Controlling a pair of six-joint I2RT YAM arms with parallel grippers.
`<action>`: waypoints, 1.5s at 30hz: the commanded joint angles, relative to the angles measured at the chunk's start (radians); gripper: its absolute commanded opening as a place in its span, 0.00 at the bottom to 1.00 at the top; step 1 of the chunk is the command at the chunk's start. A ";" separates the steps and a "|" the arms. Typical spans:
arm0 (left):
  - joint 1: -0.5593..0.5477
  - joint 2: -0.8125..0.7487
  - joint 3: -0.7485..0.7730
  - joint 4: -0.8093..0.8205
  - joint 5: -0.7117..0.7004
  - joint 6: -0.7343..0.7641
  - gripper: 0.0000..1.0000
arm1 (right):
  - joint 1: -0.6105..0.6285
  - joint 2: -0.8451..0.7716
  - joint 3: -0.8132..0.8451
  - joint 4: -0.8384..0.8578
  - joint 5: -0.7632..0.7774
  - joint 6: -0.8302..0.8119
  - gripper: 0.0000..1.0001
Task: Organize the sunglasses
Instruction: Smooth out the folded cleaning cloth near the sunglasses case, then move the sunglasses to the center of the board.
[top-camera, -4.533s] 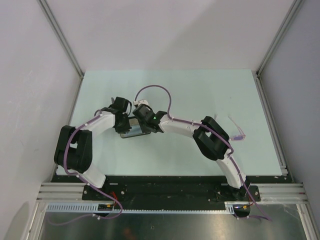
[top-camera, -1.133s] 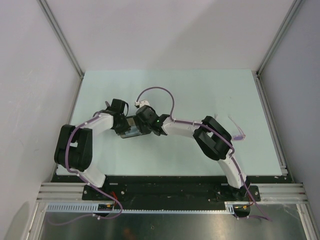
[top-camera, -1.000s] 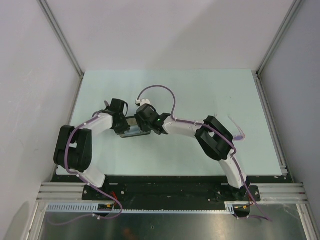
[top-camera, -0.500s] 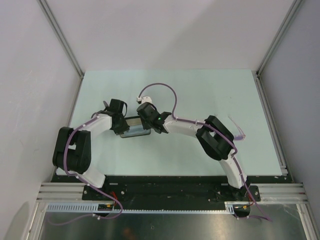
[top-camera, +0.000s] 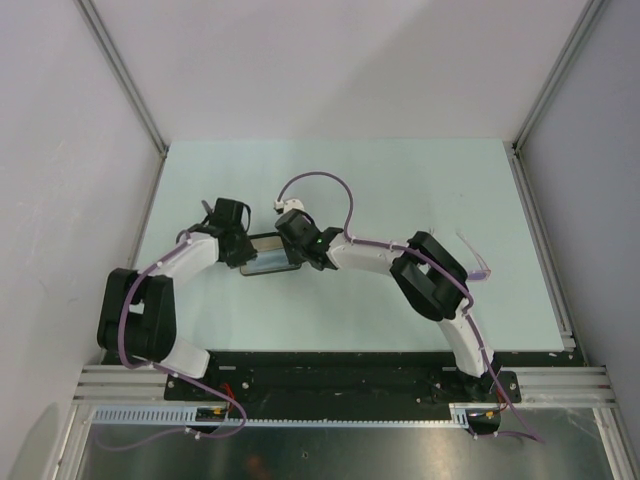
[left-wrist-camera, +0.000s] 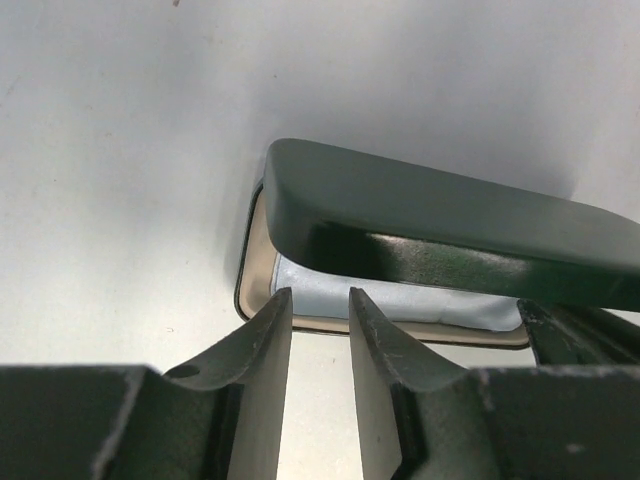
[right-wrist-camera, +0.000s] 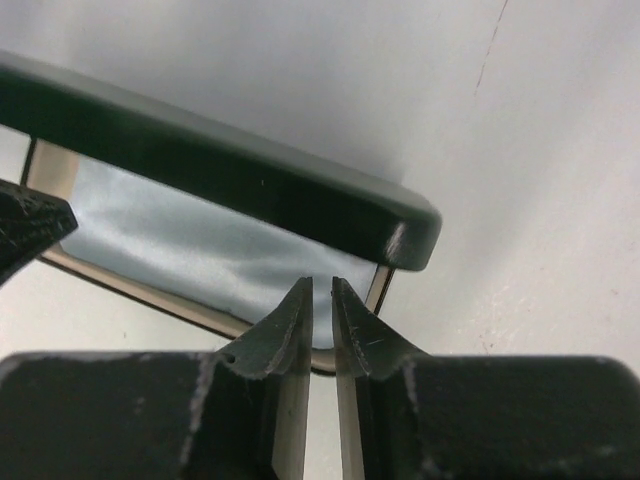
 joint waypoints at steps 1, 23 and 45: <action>0.007 -0.008 -0.020 0.004 0.011 -0.015 0.35 | 0.016 -0.021 -0.020 -0.015 -0.047 -0.012 0.18; 0.007 0.092 -0.025 -0.013 -0.006 -0.024 0.30 | 0.007 0.008 0.031 -0.110 -0.041 -0.013 0.21; 0.006 -0.084 0.036 -0.029 -0.041 0.020 0.41 | -0.074 -0.250 -0.014 -0.185 0.036 0.082 0.44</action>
